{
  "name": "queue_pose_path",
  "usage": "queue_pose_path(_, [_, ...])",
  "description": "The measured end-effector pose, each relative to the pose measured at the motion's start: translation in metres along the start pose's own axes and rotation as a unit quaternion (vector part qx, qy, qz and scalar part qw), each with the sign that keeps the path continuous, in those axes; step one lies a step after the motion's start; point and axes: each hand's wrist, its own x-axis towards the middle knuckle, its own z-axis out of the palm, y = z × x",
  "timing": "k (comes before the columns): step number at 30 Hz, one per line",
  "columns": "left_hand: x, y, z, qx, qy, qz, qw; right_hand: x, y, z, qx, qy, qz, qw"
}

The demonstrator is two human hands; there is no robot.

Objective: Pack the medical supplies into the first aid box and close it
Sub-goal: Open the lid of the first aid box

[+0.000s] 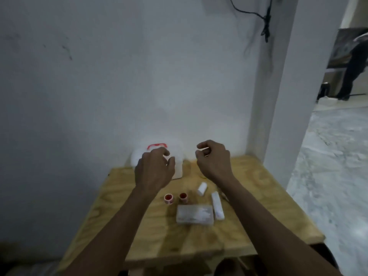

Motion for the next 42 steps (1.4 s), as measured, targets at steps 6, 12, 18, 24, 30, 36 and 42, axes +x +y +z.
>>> queue_pose_path(6, [0.017,-0.092,0.005,-0.021,0.017,-0.049,0.998,0.02,0.001,0.075,-0.033,-0.064,0.015,0.997])
queue_pose_path(12, [0.059,-0.132,0.033,-0.075,-0.028,-0.097,0.992,0.056,0.021,0.128,-0.066,-0.112,0.048,0.99])
queue_pose_path(18, [0.09,-0.155,0.057,-0.131,-0.094,-0.158,0.974,0.078,0.036,0.158,-0.035,-0.129,0.069,0.989])
queue_pose_path(24, [0.083,-0.15,0.058,-0.153,-0.089,-0.176,0.968,0.068,0.039,0.159,-0.031,-0.119,0.068,0.99])
queue_pose_path(30, [0.055,-0.14,0.046,-0.158,-0.084,-0.179,0.967,0.042,0.038,0.143,-0.031,-0.128,0.065,0.989])
queue_pose_path(36, [0.026,-0.131,0.033,-0.148,-0.083,-0.175,0.97,0.017,0.036,0.126,-0.044,-0.137,0.055,0.988])
queue_pose_path(42, [0.017,-0.126,0.029,-0.142,-0.082,-0.174,0.971,0.007,0.036,0.117,-0.074,-0.162,0.032,0.984])
